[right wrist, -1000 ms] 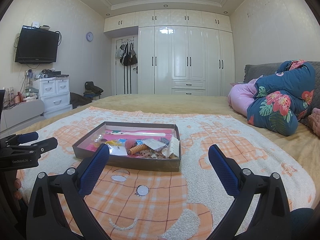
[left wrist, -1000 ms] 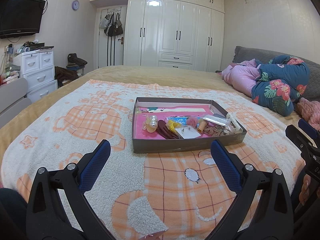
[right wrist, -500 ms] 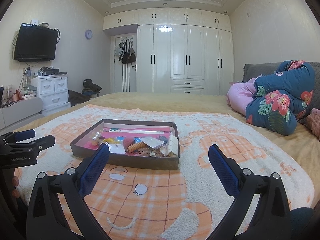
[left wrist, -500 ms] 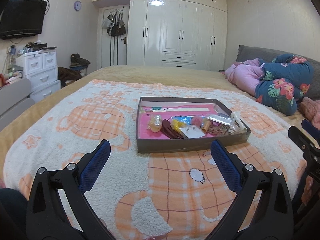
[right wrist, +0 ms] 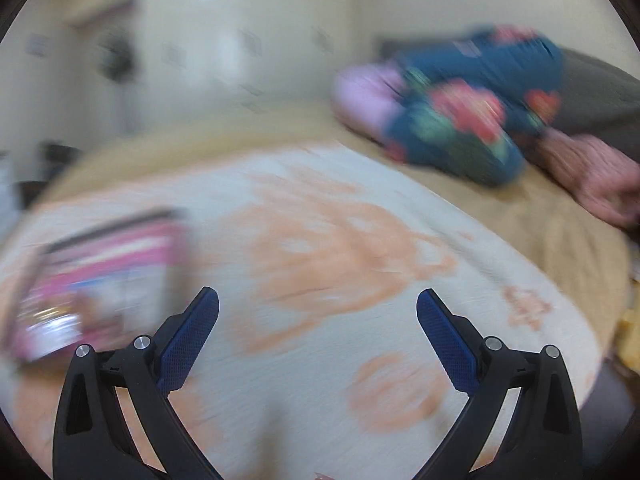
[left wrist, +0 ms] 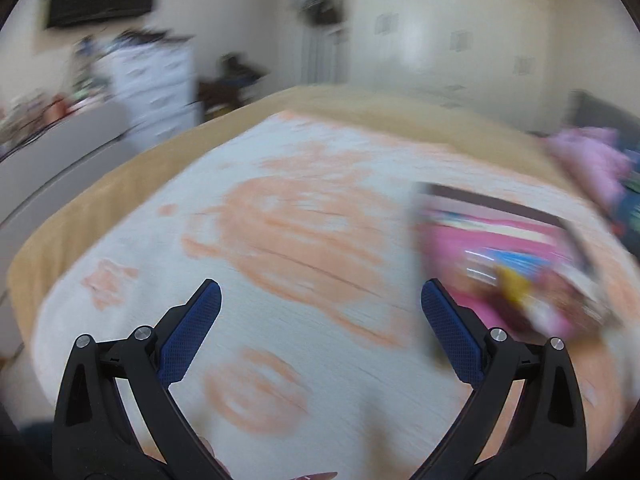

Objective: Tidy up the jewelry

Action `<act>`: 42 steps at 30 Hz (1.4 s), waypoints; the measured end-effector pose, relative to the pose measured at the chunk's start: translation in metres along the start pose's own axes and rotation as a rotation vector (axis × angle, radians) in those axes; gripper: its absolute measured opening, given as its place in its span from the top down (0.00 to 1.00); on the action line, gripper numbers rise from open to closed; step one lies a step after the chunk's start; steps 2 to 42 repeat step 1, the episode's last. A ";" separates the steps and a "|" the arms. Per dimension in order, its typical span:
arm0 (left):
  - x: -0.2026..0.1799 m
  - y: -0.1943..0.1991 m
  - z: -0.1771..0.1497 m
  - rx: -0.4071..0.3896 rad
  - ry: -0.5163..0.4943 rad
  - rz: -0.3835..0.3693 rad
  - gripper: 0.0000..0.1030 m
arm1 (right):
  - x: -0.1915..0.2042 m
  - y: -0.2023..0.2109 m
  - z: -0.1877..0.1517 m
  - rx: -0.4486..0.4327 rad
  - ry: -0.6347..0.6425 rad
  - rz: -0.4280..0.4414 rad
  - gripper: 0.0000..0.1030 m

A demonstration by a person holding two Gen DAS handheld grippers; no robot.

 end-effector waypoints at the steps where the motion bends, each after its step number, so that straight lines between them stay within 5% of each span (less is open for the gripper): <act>1: 0.011 -0.013 0.006 0.005 0.010 0.023 0.11 | -0.017 -0.028 0.003 0.045 -0.020 -0.071 0.06; 42: 0.011 -0.013 0.006 0.005 0.010 0.023 0.11 | -0.017 -0.028 0.003 0.045 -0.020 -0.071 0.06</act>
Point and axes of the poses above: each gripper's, at about its wrist camera, not at the fingertips, and y roughly against the way its jaws point, x to its left, z to its top, the point moved 8 cm from there along -y, roughly the way its jaws point, and after that the axes turned 7 degrees about -x, right-handed, at the moved point
